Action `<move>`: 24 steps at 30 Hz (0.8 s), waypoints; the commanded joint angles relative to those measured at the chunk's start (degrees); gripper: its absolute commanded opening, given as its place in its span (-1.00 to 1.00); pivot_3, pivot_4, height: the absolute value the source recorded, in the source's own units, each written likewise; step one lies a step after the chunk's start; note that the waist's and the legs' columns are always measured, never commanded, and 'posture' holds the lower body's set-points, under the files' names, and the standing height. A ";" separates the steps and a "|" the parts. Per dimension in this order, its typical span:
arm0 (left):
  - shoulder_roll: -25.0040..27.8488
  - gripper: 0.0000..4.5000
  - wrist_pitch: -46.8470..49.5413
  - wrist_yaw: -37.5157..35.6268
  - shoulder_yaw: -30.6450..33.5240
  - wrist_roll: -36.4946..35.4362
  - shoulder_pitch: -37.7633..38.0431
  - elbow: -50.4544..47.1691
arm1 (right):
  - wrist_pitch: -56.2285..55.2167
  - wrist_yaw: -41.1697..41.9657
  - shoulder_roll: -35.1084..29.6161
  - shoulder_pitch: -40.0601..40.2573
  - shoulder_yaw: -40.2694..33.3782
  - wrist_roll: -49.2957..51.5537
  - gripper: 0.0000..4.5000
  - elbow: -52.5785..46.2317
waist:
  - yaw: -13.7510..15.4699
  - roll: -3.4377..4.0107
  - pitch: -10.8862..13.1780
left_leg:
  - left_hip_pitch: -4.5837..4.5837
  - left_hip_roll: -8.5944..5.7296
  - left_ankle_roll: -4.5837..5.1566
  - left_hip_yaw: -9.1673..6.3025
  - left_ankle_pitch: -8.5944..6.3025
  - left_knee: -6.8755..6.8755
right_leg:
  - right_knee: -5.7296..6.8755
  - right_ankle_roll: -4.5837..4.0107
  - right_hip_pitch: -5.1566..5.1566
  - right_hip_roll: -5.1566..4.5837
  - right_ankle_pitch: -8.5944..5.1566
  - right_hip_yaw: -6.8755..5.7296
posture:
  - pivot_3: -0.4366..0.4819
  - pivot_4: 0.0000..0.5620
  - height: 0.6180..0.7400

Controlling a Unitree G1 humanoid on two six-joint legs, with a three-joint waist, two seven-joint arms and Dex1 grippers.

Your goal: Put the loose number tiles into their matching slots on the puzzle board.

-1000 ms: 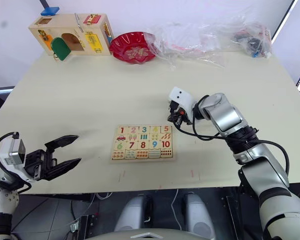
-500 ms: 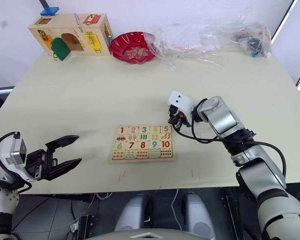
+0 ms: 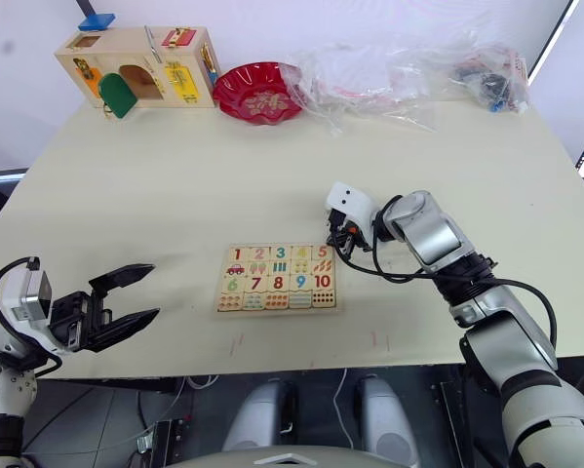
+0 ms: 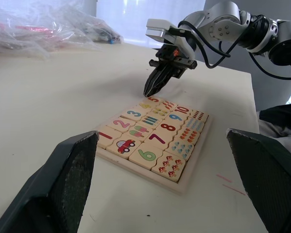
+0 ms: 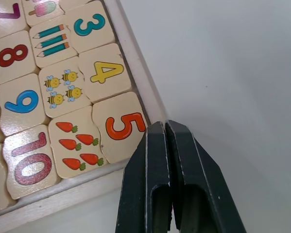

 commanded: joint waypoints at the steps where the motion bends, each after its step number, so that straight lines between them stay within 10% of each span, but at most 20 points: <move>1: 0.11 1.00 -0.11 -1.70 0.50 -0.27 -0.12 -0.37 | 0.12 0.55 -0.19 0.09 -0.27 0.05 -0.97 -2.58 | 0.00 0.00 0.00 | 0.00 0.00 0.00 0.00 0.00 0.00 | 0.00 0.00 0.00 0.00 0.00 0.00 | -0.05 -0.47 1.00; 9: -0.15 1.00 0.46 -0.82 1.08 0.23 0.32 -0.77 | -0.75 0.55 -2.32 0.62 -2.61 0.71 -0.97 -4.46 | 0.01 0.00 0.00 | 0.00 0.00 0.00 0.00 0.00 0.00 | 0.00 0.00 0.00 0.00 0.00 0.00 | -0.05 -0.47 1.00; 20: -4.21 1.00 6.77 20.45 3.02 3.34 6.09 -13.85 | -3.78 3.99 -6.13 17.99 -23.73 21.81 -0.97 -22.66 | 0.29 -0.03 -0.01 | 0.02 0.01 0.00 -0.05 0.00 -0.01 | -0.04 0.03 0.06 0.02 0.00 -0.01 | -0.05 -0.47 1.00; 24: -4.45 1.00 9.83 27.45 4.07 4.88 11.57 -19.95 | -8.43 3.83 -9.71 28.37 -29.48 23.69 -0.50 -29.11 | 0.33 -0.08 -0.03 | 0.12 0.02 0.00 -0.09 0.00 0.00 | -0.12 0.05 0.22 -0.02 0.01 0.01 | -0.05 -0.47 1.00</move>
